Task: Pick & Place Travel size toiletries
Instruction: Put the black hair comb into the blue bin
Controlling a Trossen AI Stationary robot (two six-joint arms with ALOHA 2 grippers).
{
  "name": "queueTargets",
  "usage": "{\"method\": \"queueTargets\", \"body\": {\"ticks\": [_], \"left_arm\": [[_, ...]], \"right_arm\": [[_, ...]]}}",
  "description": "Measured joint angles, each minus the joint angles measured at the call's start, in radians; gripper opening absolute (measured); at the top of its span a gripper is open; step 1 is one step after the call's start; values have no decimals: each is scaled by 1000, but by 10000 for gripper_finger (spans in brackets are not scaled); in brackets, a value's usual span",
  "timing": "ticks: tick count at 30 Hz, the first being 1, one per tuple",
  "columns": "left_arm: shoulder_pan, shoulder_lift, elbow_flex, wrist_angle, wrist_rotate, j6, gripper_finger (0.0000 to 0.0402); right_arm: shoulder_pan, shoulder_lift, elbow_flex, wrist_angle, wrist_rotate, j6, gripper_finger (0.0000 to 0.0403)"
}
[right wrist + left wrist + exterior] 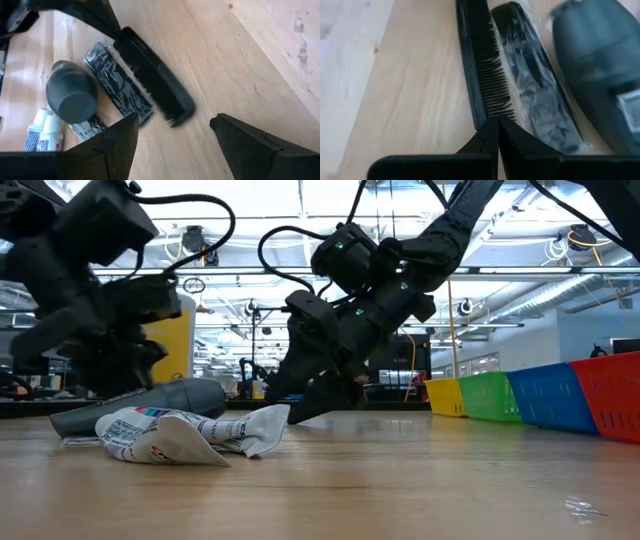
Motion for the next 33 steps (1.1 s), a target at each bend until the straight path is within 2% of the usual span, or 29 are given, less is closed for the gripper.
{"method": "queueTargets", "body": {"ticks": [10,26,30,33], "left_arm": [[58,111,1,211,13,116,10],[77,118,24,280,-10,185,2],[63,50,92,184,48,172,13],[52,12,162,-42,51,141,15]], "right_arm": [[0,0,0,-3,3,-12,253],[0,5,-2,36,3,-69,254],[0,5,-2,33,3,-68,254],[0,5,-2,34,3,-68,254]]}}
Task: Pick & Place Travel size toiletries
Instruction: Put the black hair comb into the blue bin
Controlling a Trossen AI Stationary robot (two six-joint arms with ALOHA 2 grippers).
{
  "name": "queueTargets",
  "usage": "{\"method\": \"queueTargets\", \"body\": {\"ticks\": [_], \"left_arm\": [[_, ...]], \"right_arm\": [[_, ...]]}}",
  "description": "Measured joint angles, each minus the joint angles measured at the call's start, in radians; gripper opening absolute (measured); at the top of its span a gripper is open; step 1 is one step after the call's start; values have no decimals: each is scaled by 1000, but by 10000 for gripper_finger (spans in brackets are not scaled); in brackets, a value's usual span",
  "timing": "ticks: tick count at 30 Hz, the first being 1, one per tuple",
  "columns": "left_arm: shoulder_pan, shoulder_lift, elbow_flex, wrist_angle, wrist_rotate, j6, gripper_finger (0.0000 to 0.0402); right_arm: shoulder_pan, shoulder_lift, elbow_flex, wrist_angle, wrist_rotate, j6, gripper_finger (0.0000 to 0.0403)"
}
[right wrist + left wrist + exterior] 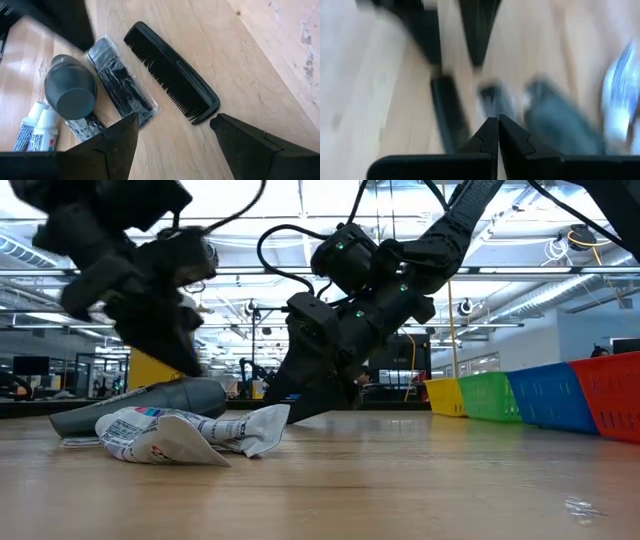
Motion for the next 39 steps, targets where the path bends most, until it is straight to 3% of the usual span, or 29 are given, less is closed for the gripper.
{"method": "queueTargets", "body": {"ticks": [3,7,18,30,33,39], "left_arm": [[-1,-32,51,-244,1,-61,5],[-1,-29,26,-370,0,-110,7],[40,-17,-144,-29,-40,-42,4],[90,-4,-156,116,-39,56,5],[95,-1,-148,100,-43,55,4],[78,-58,-80,-118,17,12,5]], "right_arm": [[0,0,0,2,0,5,254],[0,0,0,3,0,8,254],[-21,0,0,8,-4,53,254],[-42,-1,0,10,-3,51,254],[-46,-1,0,9,-3,50,254],[-65,-2,1,-3,-3,64,254]]}}
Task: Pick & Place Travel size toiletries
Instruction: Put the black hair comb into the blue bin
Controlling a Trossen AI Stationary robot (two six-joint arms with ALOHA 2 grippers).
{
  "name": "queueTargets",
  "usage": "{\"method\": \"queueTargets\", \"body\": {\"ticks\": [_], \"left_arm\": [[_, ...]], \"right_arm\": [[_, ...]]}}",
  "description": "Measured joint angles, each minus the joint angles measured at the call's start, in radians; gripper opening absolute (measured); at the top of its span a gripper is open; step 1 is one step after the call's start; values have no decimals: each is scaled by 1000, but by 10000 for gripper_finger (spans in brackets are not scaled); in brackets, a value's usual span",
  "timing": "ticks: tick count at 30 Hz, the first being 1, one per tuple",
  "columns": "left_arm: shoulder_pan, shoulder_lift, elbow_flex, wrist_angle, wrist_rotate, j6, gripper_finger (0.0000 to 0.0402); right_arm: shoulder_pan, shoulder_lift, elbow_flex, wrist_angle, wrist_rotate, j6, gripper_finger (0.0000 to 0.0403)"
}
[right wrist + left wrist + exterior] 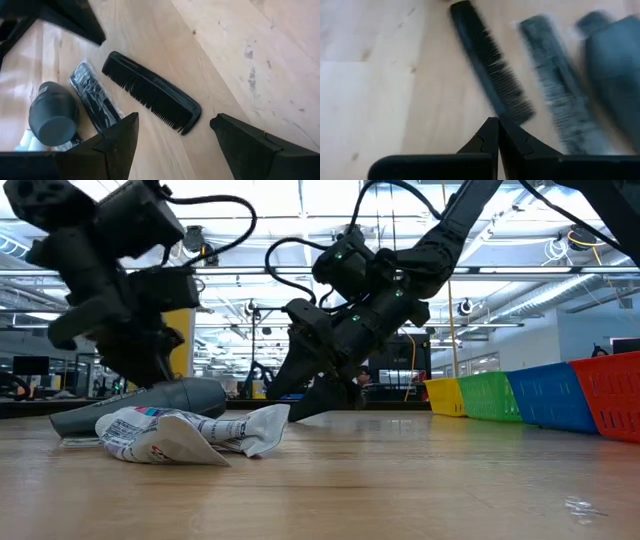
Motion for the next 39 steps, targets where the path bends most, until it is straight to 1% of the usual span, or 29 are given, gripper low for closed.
{"method": "queueTargets", "body": {"ticks": [2,4,7,9,12,21,28,32,36,39], "left_arm": [[-1,4,-7,-5,33,-1,2],[2,28,-15,9,34,1,2],[14,58,-17,74,24,12,3],[22,95,-17,125,43,26,1],[33,133,-16,194,68,39,4],[71,237,-15,332,74,99,2],[95,297,-12,433,71,157,5],[98,241,15,376,54,175,4],[95,142,59,217,51,174,8],[95,117,67,143,115,166,2]], "right_arm": [[-4,-1,0,-12,0,-1,254],[-5,-1,0,-16,-1,-3,254],[-5,-1,0,-13,-27,-10,254],[-6,-1,0,-13,-48,-10,254],[-6,-2,0,-30,-50,-10,254],[-5,-3,1,-33,-53,-39,253],[-6,-2,1,-37,-66,-54,223],[-8,-2,1,-37,-70,-42,211],[-13,-2,0,-44,-58,-56,209],[-12,-2,0,-47,-35,-73,208]]}}
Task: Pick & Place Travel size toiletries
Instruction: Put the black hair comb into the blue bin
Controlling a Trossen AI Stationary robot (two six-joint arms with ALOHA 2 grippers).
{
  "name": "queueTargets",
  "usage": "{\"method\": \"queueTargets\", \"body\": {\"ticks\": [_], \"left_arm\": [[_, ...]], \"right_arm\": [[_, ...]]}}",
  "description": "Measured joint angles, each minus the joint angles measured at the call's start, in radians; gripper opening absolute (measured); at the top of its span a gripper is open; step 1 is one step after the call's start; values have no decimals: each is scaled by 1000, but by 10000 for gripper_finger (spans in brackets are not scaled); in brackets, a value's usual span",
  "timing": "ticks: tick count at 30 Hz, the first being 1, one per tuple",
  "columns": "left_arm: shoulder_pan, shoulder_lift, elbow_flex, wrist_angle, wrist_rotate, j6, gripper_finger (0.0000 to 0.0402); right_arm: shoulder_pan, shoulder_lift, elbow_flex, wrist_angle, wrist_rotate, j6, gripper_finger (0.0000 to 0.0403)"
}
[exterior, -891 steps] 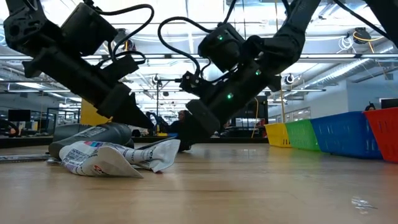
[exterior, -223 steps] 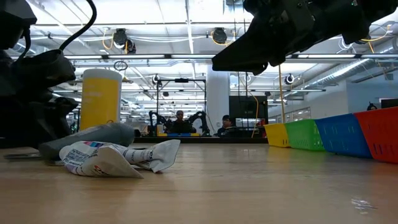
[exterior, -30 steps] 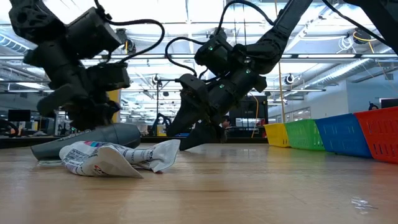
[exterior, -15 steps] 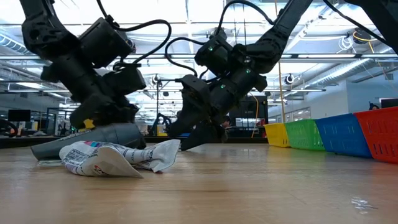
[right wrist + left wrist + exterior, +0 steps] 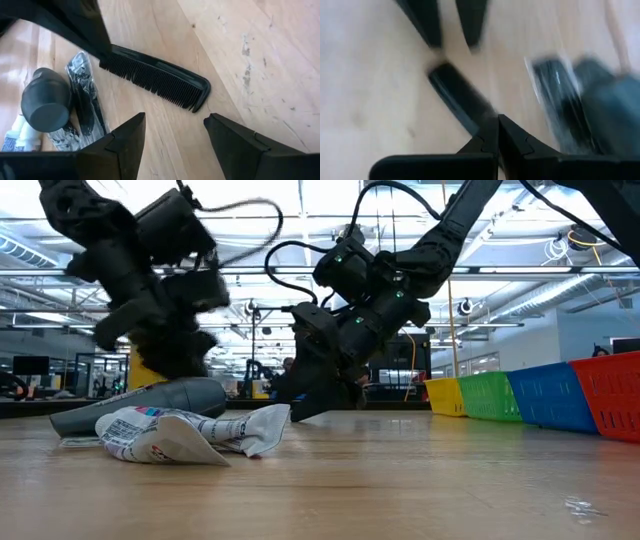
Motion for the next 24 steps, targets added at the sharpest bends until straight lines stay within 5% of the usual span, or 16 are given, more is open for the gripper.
{"method": "queueTargets", "body": {"ticks": [6,19,24], "left_arm": [[6,58,1,-43,-21,-13,5],[94,147,7,326,-71,272,2],[89,59,58,164,-110,205,9]], "right_arm": [[-7,-8,0,-8,5,-26,208],[-7,-80,-13,-215,13,-103,208],[-24,-107,-79,-182,14,-94,208]]}}
